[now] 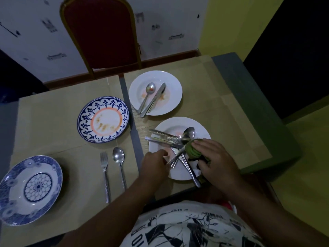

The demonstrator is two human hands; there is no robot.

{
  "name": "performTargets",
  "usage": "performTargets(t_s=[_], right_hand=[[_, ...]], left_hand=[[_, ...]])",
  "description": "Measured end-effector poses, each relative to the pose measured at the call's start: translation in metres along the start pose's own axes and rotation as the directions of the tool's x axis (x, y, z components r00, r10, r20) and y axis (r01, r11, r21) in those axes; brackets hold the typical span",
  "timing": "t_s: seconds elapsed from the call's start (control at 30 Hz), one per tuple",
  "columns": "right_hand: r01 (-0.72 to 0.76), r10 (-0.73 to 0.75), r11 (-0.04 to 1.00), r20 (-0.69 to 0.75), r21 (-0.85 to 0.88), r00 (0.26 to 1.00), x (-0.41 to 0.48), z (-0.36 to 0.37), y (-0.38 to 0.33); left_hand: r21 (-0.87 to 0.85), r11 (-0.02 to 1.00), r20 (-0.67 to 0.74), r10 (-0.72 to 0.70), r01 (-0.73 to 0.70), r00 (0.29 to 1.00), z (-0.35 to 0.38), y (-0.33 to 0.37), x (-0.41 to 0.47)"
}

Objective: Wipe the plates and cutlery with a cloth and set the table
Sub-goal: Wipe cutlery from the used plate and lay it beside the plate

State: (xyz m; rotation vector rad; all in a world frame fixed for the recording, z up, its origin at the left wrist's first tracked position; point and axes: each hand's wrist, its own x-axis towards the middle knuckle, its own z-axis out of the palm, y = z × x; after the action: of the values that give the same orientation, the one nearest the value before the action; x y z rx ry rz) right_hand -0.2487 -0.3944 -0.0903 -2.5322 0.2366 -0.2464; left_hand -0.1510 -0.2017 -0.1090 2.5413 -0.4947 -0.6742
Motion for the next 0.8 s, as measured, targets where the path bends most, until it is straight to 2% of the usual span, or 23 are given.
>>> performTargets(t_s=[0.1, 0.2, 0.3, 0.43, 0.5, 0.63, 0.8], right_hand=[[0.028, -0.028, 1.000, 0.002, 0.002, 1.000, 0.003, 0.002, -0.005], [0.040, -0.040, 0.999, 0.013, 0.004, 0.999, 0.006, 0.004, -0.013], [0.078, -0.079, 0.997, 0.051, 0.015, 0.996, 0.010, 0.008, -0.024], [0.199, -0.199, 0.980, 0.133, 0.016, 0.971, 0.010, 0.016, -0.045], [0.245, -0.243, 0.969, 0.177, 0.014, 0.954, 0.008, 0.023, -0.050], [0.285, -0.275, 0.958, 0.194, -0.025, 0.942, 0.019, 0.029, -0.039], [0.179, -0.160, 0.977, 0.158, -0.118, 0.974, 0.041, 0.032, -0.024]], left_hand=[[-0.064, 0.997, 0.073, -0.034, 0.039, 0.997, -0.004, -0.001, 0.001], [-0.302, 0.936, 0.176, -0.134, 0.183, 0.975, -0.013, -0.004, -0.001], [-0.594, 0.705, 0.337, -0.220, 0.388, 0.916, -0.024, -0.003, -0.012], [-0.781, 0.374, 0.491, -0.128, 0.500, 0.862, -0.033, -0.003, -0.025], [-0.814, 0.257, 0.518, -0.083, 0.521, 0.851, -0.037, -0.006, -0.030], [-0.801, 0.246, 0.551, -0.054, 0.546, 0.833, -0.043, -0.016, -0.045], [-0.793, 0.217, 0.573, -0.050, 0.569, 0.818, -0.048, -0.033, -0.062]])
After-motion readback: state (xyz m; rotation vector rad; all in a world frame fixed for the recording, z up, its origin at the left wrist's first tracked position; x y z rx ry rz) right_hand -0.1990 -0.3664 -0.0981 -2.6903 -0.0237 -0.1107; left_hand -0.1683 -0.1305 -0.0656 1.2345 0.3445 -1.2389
